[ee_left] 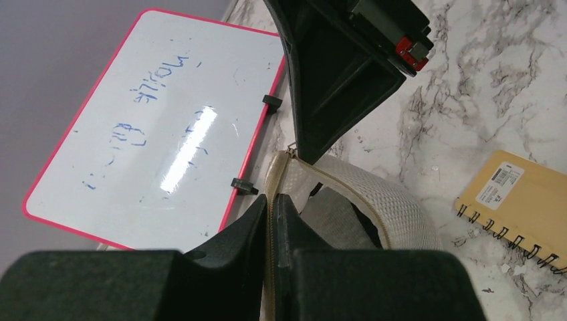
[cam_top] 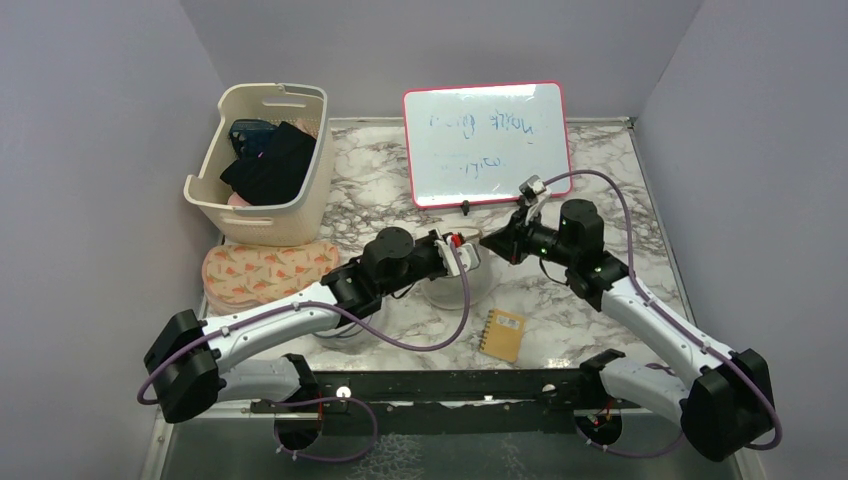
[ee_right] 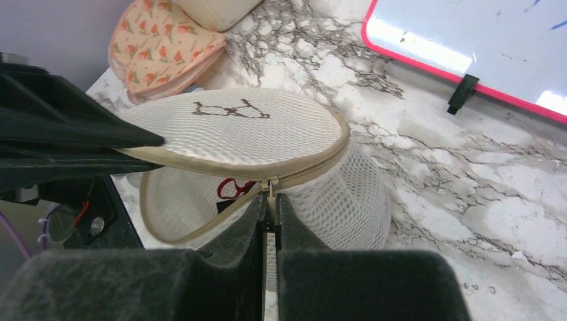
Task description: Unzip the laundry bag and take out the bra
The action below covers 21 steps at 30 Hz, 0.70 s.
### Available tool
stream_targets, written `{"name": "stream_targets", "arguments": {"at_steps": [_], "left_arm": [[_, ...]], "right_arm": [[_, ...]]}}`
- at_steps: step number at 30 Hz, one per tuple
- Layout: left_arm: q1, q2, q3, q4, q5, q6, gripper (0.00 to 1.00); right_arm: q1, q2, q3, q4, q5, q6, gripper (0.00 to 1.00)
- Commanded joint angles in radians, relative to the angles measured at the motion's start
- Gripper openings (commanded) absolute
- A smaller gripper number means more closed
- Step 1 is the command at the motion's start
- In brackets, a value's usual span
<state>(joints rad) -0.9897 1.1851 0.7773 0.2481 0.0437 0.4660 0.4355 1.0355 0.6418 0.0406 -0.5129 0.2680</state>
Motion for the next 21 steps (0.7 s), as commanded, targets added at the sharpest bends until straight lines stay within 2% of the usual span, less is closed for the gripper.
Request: {"name": "stream_targets", "arguments": {"at_steps": [1, 9, 17, 21], "left_arm": [[-0.001, -0.054, -0.015, 0.069, -0.007, 0.010, 0.00], [-0.001, -0.062, -0.016, 0.074, -0.015, 0.014, 0.00], [-0.001, -0.024, 0.002, 0.052, -0.049, 0.015, 0.00], [-0.001, 0.008, 0.009, 0.048, -0.085, 0.020, 0.06]], "right_arm": [[-0.050, 0.027, 0.022, 0.011, -0.004, 0.031, 0.01], [-0.237, 0.062, -0.007, 0.088, -0.229, 0.135, 0.01], [-0.236, 0.084, 0.108, -0.104, -0.355, -0.023, 0.01], [-0.230, 0.055, 0.121, -0.175, -0.356, -0.064, 0.01]]}}
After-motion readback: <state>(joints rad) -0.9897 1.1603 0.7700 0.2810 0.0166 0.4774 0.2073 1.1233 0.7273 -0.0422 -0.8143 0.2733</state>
